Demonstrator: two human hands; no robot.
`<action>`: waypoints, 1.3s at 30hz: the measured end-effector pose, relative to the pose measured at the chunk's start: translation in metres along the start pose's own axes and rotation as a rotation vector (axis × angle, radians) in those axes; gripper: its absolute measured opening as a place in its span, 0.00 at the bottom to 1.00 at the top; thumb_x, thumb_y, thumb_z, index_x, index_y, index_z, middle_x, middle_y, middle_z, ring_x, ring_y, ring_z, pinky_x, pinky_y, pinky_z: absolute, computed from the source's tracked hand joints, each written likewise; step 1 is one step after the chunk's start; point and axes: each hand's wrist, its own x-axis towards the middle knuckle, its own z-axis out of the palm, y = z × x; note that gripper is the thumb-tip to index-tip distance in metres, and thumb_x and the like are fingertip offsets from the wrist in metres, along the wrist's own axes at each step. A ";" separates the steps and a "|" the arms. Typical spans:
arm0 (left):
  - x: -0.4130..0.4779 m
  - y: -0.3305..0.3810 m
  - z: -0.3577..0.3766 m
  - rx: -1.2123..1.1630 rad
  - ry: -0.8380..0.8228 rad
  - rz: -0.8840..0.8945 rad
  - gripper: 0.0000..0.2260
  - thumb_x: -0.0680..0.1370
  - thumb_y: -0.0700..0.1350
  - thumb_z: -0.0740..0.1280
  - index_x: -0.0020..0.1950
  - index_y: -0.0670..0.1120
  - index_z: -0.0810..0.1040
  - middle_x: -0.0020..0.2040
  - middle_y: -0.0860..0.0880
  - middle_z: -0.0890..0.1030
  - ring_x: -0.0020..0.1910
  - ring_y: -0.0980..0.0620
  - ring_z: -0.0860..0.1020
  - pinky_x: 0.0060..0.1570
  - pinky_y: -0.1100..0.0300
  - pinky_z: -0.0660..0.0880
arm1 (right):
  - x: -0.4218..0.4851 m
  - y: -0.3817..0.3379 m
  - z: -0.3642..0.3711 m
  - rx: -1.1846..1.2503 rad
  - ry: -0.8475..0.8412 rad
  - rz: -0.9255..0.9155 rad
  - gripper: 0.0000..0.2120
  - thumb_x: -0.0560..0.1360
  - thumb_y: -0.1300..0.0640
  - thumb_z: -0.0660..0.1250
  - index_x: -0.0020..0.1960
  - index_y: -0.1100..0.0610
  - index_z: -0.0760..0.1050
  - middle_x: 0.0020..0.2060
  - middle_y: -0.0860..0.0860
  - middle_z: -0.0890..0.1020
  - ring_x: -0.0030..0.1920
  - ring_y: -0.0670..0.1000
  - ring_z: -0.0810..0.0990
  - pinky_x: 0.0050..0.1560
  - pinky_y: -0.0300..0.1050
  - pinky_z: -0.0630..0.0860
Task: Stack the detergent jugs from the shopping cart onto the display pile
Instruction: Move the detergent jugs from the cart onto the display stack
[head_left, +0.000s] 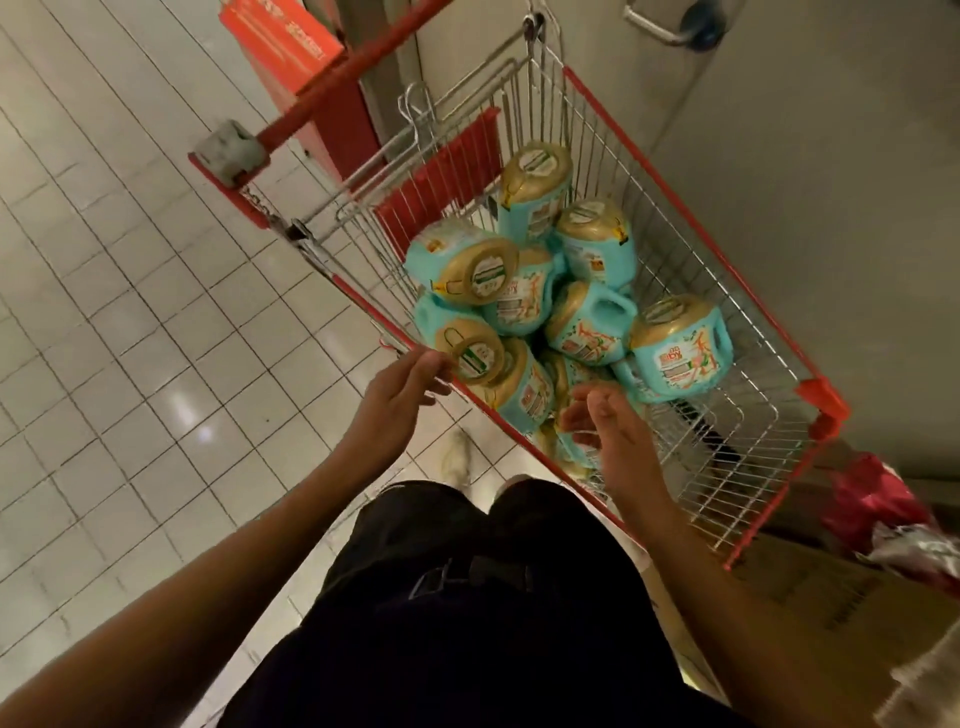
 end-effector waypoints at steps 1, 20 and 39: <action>0.015 0.007 -0.005 0.010 -0.023 0.013 0.22 0.84 0.66 0.55 0.57 0.54 0.82 0.53 0.52 0.85 0.53 0.49 0.84 0.50 0.58 0.80 | 0.004 -0.003 0.004 0.007 0.011 0.012 0.19 0.82 0.40 0.58 0.57 0.53 0.79 0.47 0.54 0.86 0.52 0.54 0.85 0.58 0.52 0.81; 0.159 0.006 -0.038 0.575 0.009 -0.091 0.17 0.84 0.53 0.68 0.70 0.48 0.75 0.64 0.49 0.78 0.59 0.52 0.78 0.57 0.53 0.79 | 0.202 -0.031 0.030 -0.372 -0.119 -0.115 0.08 0.84 0.52 0.68 0.62 0.47 0.74 0.56 0.43 0.81 0.53 0.39 0.80 0.53 0.38 0.77; 0.289 -0.080 -0.064 1.193 -0.394 0.254 0.51 0.75 0.57 0.78 0.87 0.48 0.49 0.86 0.39 0.53 0.85 0.37 0.51 0.82 0.35 0.53 | 0.361 0.016 0.084 -0.792 -0.367 -0.207 0.47 0.70 0.58 0.82 0.83 0.56 0.63 0.76 0.63 0.72 0.75 0.67 0.71 0.76 0.64 0.69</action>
